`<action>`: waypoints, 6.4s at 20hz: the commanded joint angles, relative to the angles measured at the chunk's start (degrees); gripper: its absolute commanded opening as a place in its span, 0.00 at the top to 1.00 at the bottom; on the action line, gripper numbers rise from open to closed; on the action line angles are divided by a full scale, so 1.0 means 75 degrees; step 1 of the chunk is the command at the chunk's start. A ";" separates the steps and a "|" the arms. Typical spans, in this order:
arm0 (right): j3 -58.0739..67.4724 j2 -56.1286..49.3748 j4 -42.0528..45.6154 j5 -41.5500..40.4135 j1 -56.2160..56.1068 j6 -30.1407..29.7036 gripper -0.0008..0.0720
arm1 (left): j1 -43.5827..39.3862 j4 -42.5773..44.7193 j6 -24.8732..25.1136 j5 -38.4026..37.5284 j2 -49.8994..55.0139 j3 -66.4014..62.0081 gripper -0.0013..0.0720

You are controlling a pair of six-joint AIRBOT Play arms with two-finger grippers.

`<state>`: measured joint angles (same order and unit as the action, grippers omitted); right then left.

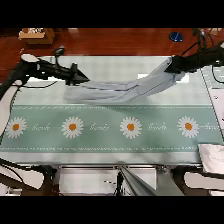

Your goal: Fold the shirts.

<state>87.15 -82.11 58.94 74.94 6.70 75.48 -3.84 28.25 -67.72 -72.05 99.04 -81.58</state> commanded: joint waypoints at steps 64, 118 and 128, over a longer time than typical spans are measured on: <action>-0.0895 -0.0067 0.2978 0.0589 -0.1428 0.1332 0.32 | 0.1699 0.2588 -0.0749 0.0309 -0.5225 0.0367 0.96; -0.3494 0.4555 0.6543 0.3512 0.9699 0.1478 0.96 | 0.1955 0.4007 0.0230 0.3174 -0.2780 0.1378 0.95; -0.4616 0.4948 0.8265 0.3707 1.0092 0.1460 0.96 | 0.3238 0.4007 0.0370 0.3244 -0.2122 0.1376 0.95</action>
<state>54.52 -46.00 116.40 102.19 82.06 86.24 18.20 58.24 -65.28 -47.94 82.63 -71.26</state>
